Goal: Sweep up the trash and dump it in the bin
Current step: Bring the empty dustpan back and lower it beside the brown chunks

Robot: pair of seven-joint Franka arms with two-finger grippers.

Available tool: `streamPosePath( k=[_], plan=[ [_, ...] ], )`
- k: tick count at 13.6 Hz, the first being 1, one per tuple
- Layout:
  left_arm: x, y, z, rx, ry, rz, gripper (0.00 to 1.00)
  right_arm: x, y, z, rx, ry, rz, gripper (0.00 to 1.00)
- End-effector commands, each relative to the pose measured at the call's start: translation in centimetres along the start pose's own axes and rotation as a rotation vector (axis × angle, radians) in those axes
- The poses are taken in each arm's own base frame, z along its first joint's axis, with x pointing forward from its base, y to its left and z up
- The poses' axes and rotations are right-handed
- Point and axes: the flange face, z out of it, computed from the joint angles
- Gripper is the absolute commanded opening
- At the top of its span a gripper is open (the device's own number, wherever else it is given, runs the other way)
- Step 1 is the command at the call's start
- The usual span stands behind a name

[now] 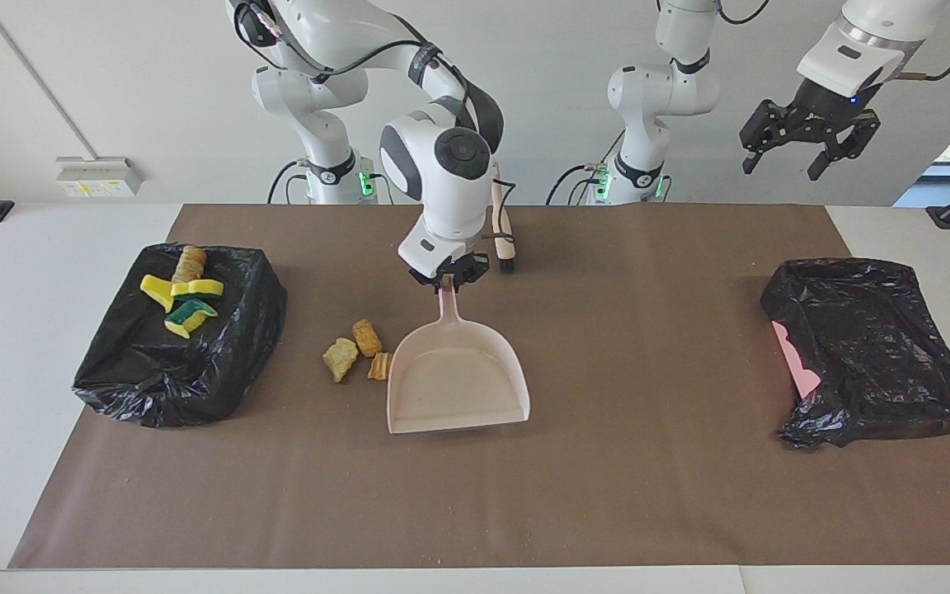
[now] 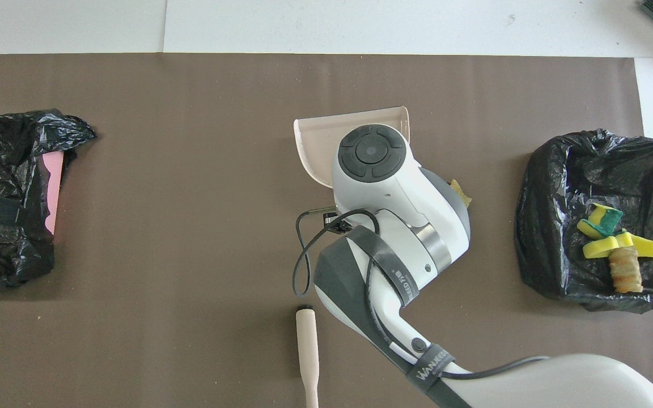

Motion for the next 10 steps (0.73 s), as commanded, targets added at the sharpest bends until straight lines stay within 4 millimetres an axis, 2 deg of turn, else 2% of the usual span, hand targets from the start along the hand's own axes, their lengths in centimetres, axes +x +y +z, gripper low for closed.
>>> streamPosePath(
  k=[1,4,6,7,8,10],
  plan=[
    [0.6,-0.5,-0.4,-0.009,-0.025,-0.007,1.0,2.7,-3.2,0.9,0.086,-0.002,0.039,0.0],
    [1.3,-1.3,-0.4,-0.009,-0.036,-0.019,1.0,2.9,-4.5,1.8,0.154,-0.016,0.05,0.0],
    [1.5,-1.4,-0.3,-0.013,-0.034,-0.022,1.0,3.0,-5.6,3.3,0.175,-0.039,0.108,0.0],
    [1.7,-1.8,-0.2,-0.015,-0.036,-0.029,1.0,2.4,-7.0,3.9,0.179,-0.036,0.101,0.0],
    [1.8,-1.6,-0.4,-0.014,-0.032,-0.026,1.0,2.3,-7.3,4.3,0.175,-0.037,0.099,0.0],
    [1.7,-1.5,-0.5,-0.015,-0.032,-0.023,1.0,3.0,-6.4,4.7,0.192,-0.029,0.12,0.0]
  ],
)
